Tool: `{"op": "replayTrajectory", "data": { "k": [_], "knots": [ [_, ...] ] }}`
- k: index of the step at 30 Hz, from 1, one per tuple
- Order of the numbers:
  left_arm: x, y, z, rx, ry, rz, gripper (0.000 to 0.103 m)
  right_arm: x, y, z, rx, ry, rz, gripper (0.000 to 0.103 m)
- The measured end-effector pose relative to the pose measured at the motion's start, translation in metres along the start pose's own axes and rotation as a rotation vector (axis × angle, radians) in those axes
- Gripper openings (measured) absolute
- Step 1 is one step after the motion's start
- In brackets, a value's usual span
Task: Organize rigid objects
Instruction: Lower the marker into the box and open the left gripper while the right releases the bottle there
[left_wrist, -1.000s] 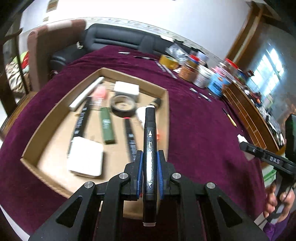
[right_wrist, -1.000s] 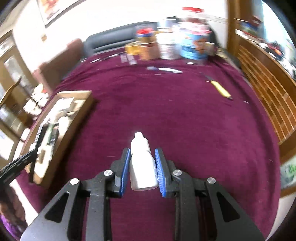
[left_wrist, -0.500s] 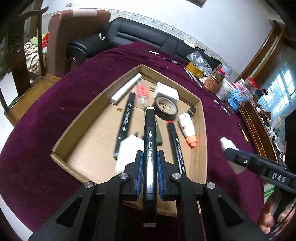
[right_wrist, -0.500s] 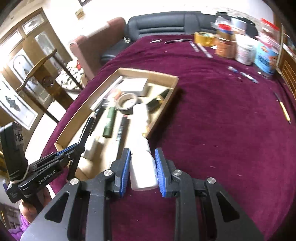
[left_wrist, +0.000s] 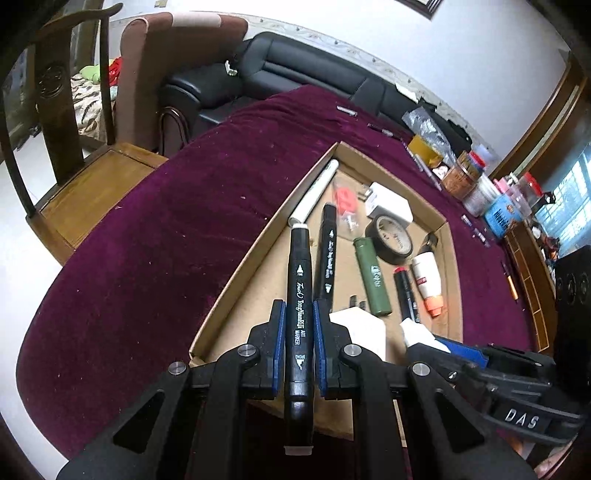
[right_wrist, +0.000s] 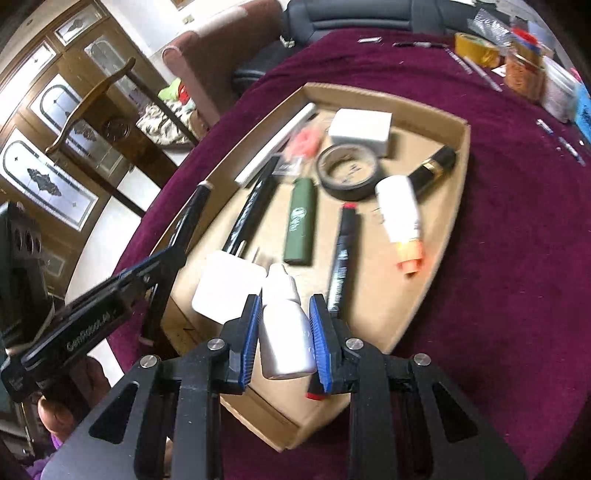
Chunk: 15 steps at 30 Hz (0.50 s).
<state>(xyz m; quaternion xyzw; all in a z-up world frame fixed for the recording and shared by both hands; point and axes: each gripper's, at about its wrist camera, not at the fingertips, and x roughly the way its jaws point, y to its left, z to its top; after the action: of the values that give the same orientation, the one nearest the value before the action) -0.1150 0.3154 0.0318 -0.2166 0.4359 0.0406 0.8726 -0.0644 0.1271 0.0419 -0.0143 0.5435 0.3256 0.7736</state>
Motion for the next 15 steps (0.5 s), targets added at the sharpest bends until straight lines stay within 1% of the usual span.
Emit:
{"op": "replayTrajectory", "data": {
  "k": [3, 7, 9, 13, 15],
  "knots": [
    [0.008, 0.002, -0.001, 0.002, 0.020, -0.002, 0.012, 0.011, 0.005, 0.000, -0.003, 0.020, -0.005, 0.025],
    [0.009, 0.003, 0.001, 0.006, 0.007, 0.005, 0.012, 0.017, 0.009, -0.003, -0.024, 0.024, -0.043, 0.025],
    [0.010, 0.002, 0.002, 0.014, -0.001, 0.021, 0.012, 0.017, 0.012, -0.005, -0.036, 0.017, -0.056, 0.025],
    [0.011, -0.005, 0.002, 0.056, -0.032, 0.101, 0.012, 0.016, 0.017, -0.007, -0.066, 0.011, -0.091, 0.025],
    [0.011, -0.010, -0.001, 0.080, -0.045, 0.131, 0.012, 0.019, 0.015, -0.008, -0.073, 0.026, -0.134, 0.025]
  ]
}}
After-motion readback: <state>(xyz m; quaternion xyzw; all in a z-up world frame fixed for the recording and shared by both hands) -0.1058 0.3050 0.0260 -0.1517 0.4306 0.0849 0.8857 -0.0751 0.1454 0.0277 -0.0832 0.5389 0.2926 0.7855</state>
